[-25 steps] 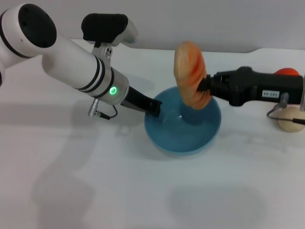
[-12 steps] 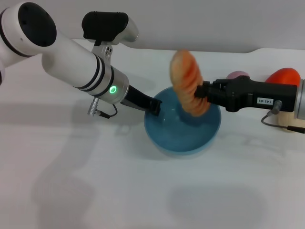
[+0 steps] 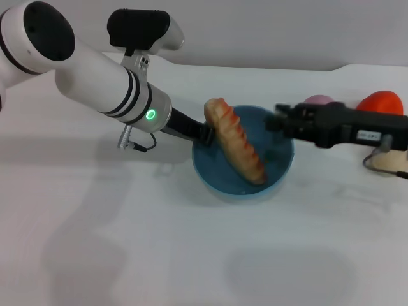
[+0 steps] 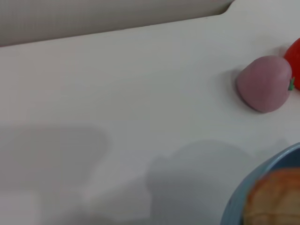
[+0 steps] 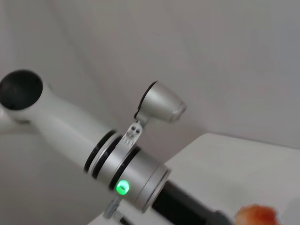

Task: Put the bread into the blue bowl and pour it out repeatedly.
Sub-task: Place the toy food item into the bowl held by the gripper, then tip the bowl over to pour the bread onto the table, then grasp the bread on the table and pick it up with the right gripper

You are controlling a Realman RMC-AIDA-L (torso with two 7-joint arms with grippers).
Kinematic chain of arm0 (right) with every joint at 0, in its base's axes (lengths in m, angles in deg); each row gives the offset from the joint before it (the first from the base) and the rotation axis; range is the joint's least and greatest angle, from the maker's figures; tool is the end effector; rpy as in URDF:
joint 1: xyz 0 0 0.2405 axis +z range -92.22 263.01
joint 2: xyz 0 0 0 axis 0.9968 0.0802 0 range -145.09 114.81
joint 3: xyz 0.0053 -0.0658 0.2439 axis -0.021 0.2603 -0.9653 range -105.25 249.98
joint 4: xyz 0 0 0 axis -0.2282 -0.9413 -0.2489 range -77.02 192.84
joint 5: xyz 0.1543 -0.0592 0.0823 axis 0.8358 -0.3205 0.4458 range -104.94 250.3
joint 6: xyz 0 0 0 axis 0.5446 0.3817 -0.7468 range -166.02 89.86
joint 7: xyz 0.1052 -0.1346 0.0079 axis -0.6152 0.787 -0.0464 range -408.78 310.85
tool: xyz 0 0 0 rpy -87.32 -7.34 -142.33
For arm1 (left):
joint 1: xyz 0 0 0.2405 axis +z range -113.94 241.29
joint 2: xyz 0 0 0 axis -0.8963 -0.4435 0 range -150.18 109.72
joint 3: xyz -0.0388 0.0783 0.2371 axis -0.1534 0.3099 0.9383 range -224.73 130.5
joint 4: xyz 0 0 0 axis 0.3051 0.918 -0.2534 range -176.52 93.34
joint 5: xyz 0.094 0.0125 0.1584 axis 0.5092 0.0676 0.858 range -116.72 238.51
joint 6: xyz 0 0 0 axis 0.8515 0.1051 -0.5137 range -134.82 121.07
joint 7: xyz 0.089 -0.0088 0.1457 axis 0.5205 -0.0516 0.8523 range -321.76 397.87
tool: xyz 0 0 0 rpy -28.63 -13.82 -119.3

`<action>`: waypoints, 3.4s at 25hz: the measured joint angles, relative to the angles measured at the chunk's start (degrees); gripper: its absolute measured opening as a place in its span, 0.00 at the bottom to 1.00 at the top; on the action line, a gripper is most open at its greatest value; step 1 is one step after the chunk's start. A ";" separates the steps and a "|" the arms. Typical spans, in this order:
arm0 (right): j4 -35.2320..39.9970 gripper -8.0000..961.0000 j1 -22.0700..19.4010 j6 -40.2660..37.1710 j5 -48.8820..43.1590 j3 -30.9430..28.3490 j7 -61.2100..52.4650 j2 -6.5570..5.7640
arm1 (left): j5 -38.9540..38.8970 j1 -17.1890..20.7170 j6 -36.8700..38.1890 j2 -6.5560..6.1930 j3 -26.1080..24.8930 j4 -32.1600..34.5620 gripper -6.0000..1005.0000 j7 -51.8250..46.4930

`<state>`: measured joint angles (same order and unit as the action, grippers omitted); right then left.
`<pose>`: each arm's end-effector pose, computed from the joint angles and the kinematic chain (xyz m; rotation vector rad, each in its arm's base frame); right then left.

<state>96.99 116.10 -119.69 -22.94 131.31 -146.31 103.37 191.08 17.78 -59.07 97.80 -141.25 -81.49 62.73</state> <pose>0.1913 0.3334 -0.0354 -2.6967 0.9294 0.8744 -0.2048 0.3921 -0.0921 -2.3682 -1.3135 0.0932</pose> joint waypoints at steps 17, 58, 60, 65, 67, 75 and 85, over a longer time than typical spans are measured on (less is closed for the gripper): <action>-1.13 0.49 -12.67 -5.67 5.93 -17.19 -4.33 -4.91 | -1.19 2.41 31.44 0.63 22.28 -0.39 0.01 1.81; -0.76 0.50 -16.84 -6.81 -20.58 -42.92 -10.87 -5.31 | -4.86 2.29 81.60 1.06 54.39 6.69 0.01 16.52; -0.76 0.50 -16.71 -7.00 -20.58 -42.84 -9.94 -5.28 | -8.22 1.94 81.11 1.06 53.06 6.69 0.01 16.33; 1.03 0.50 -15.52 -8.29 -19.13 -42.88 0.31 -2.98 | -17.94 1.28 69.83 0.96 41.76 5.85 0.01 16.24; 3.96 0.50 -14.41 -9.24 -16.78 -42.61 8.76 -0.13 | -21.26 1.76 59.67 0.59 33.20 5.24 0.01 16.19; 2.95 0.51 -9.08 -14.87 -13.93 -37.60 20.69 0.03 | -21.81 5.71 37.99 -0.05 11.18 2.92 0.01 16.14; 9.23 0.62 -2.00 -17.95 -13.90 -14.81 17.84 0.16 | -21.43 12.15 24.35 -0.66 -6.31 -2.10 0.01 16.39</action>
<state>106.23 114.10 -137.64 -36.83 116.50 -128.47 103.53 169.65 29.94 -34.72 97.14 -147.56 -83.58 79.12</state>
